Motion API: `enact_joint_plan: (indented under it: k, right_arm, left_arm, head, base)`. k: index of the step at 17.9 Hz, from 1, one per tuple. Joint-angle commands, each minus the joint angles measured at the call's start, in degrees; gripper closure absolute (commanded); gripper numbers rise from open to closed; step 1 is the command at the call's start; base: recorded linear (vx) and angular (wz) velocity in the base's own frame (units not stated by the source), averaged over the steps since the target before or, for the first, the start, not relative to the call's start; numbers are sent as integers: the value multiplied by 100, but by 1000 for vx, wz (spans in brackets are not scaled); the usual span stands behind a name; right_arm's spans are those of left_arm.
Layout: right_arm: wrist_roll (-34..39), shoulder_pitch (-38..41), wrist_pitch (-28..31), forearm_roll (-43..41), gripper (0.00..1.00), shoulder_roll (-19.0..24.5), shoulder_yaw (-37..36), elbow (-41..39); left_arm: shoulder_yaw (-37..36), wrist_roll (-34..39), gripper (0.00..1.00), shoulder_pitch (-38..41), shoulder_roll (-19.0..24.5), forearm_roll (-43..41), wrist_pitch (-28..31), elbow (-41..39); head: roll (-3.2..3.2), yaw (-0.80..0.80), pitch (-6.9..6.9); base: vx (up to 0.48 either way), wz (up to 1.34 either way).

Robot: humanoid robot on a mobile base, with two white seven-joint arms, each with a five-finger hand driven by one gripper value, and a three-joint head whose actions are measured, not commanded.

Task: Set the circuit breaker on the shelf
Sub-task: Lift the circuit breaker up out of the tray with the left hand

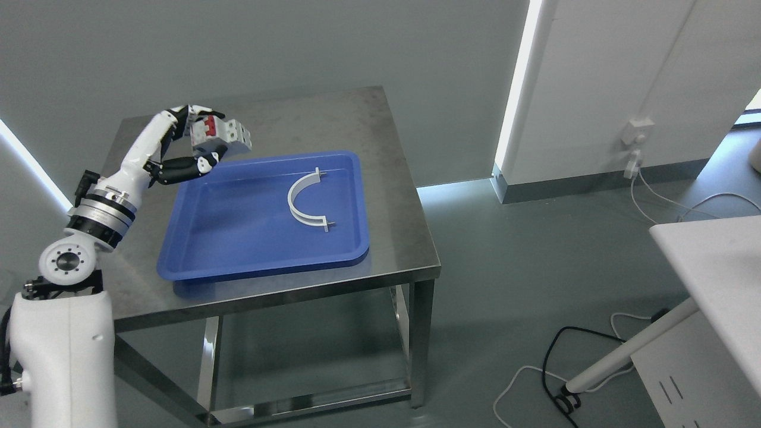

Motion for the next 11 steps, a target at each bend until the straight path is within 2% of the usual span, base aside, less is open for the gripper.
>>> enact_joint_plan:
  k: [1, 3, 5, 9, 11]
  right_arm:
    - [0, 2, 338, 0, 0, -100, 114, 0]
    - [0, 2, 338, 0, 0, -100, 114, 0]
    - [0, 2, 338, 0, 0, -100, 114, 0]
    - [0, 2, 338, 0, 0, -100, 114, 0]
    - [0, 2, 338, 0, 0, -100, 114, 0]
  left_arm:
    - [1252, 1113, 97, 661, -924, 643, -343, -1069]
    - [840, 1230, 97, 1170, -924, 1125, -265, -1631]
    - [706, 1274, 97, 1470, -924, 1197, 164, -2037]
    - [732, 1248, 97, 1507, -924, 1198, 1192, -2679]
    - [706, 1204, 97, 1507, -924, 1206, 1353, -2777]
  head:
    - [0, 0, 0]
    - [0, 0, 0]
    - [0, 0, 0]
    - [0, 0, 0]
    - [0, 0, 0]
  base:
    - [-99, -12]
    - [-142, -22]
    - [-241, -20]
    - [-314, 44]
    - [-338, 27]
